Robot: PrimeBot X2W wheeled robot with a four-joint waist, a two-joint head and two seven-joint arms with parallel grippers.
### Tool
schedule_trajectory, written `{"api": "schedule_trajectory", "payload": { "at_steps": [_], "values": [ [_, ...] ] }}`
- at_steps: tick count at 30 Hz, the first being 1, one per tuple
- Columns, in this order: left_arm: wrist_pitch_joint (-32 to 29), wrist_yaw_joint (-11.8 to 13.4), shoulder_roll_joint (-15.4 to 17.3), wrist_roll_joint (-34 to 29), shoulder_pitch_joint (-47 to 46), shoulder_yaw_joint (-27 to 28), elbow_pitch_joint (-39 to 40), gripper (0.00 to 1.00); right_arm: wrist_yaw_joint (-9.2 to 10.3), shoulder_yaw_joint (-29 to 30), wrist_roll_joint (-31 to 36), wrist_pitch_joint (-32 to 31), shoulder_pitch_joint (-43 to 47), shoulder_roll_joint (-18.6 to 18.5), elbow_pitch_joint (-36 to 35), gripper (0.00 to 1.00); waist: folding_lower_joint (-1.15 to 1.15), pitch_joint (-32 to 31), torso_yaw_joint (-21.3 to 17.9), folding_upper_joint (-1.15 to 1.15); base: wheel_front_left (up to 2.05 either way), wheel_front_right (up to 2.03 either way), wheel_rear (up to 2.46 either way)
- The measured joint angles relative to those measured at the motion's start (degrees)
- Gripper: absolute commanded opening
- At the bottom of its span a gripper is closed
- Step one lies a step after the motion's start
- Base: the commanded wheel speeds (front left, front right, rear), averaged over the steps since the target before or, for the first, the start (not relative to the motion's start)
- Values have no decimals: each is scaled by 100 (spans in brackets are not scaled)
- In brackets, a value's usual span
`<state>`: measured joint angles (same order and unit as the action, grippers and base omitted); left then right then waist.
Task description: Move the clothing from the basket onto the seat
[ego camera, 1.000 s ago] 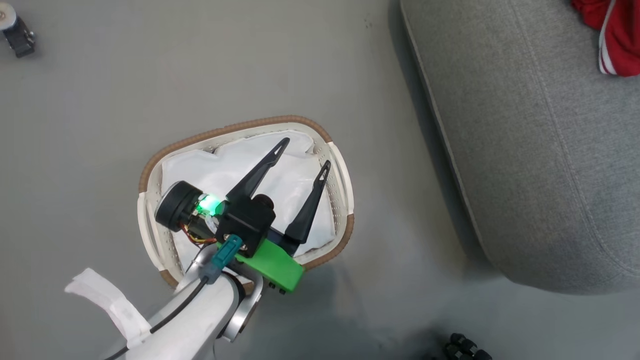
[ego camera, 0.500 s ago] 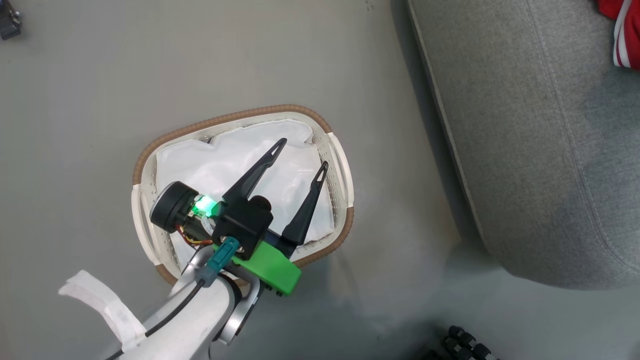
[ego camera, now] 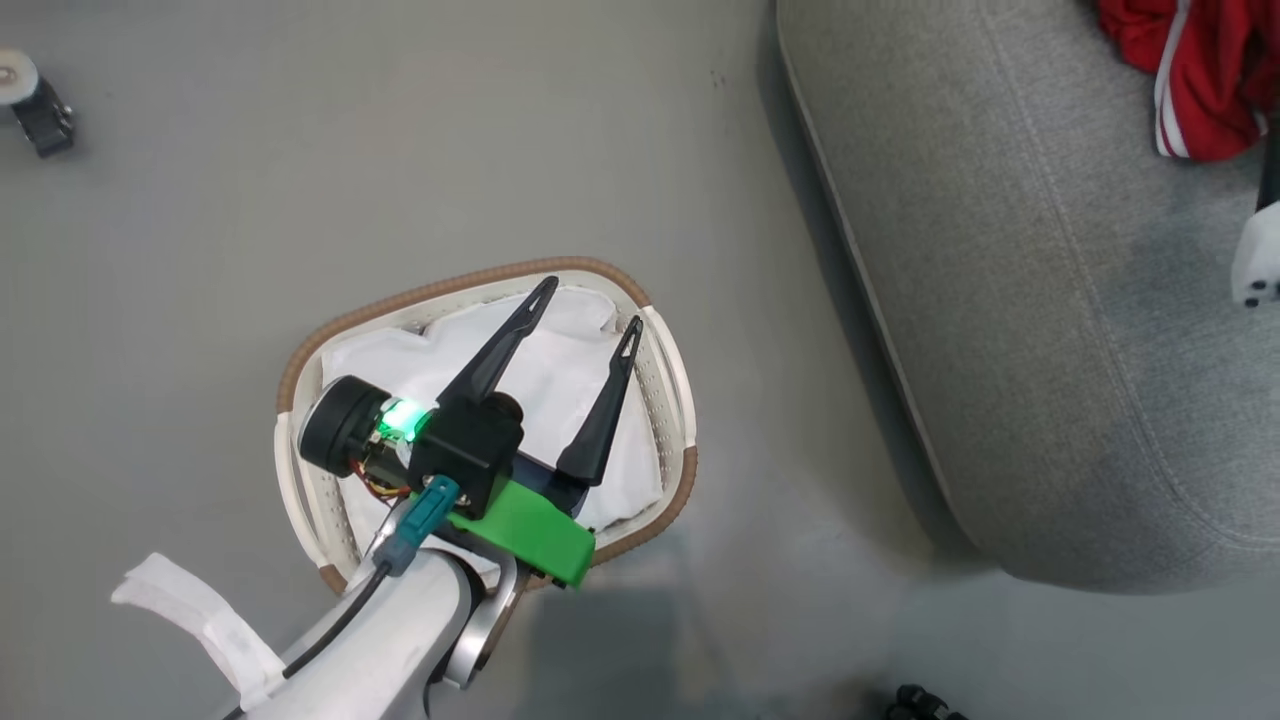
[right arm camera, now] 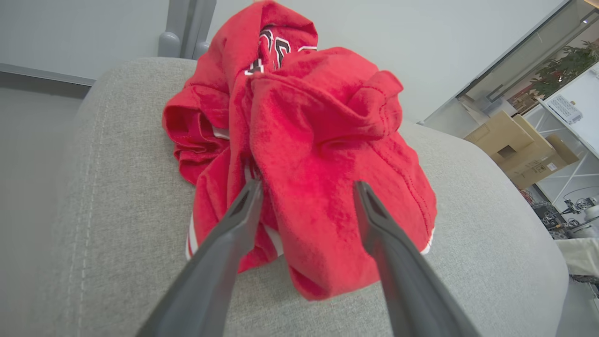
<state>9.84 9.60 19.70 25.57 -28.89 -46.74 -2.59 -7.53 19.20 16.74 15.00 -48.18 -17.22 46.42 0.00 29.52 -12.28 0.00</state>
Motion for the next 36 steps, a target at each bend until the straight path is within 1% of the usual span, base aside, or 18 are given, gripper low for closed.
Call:
{"api": "schedule_trajectory", "payload": {
  "at_steps": [7,10,14,17,21,29,36],
  "values": [
    [263,12,-115,237,140,162,-311,100,0,-374,-287,0,367,-23,-421,100,0,-426,-16,0,0,0,0],
    [396,5,-257,475,273,364,-356,100,0,-487,-367,0,437,-63,-534,100,0,-631,8,0,0,0,0],
    [488,8,-370,565,422,602,-476,100,0,-597,-445,0,476,-73,-608,100,0,-918,95,0,0,0,0],
    [513,32,-450,567,562,801,-541,100,0,-653,-495,1,540,-7,-664,100,0,-1126,201,0,0,0,0],
    [521,68,-575,553,801,1206,-571,100,0,-676,-580,1,623,182,-866,100,0,-1379,413,0,0,0,0],
    [520,48,-697,350,1491,2137,-686,100,0,-904,-808,8,1255,814,-1372,100,0,-1803,947,0,0,0,0],
    [521,-100,-834,170,2103,2837,-782,100,0,-1095,-1201,8,2136,1301,-1936,100,0,-2150,1350,0,0,0,0]
  ]
}}
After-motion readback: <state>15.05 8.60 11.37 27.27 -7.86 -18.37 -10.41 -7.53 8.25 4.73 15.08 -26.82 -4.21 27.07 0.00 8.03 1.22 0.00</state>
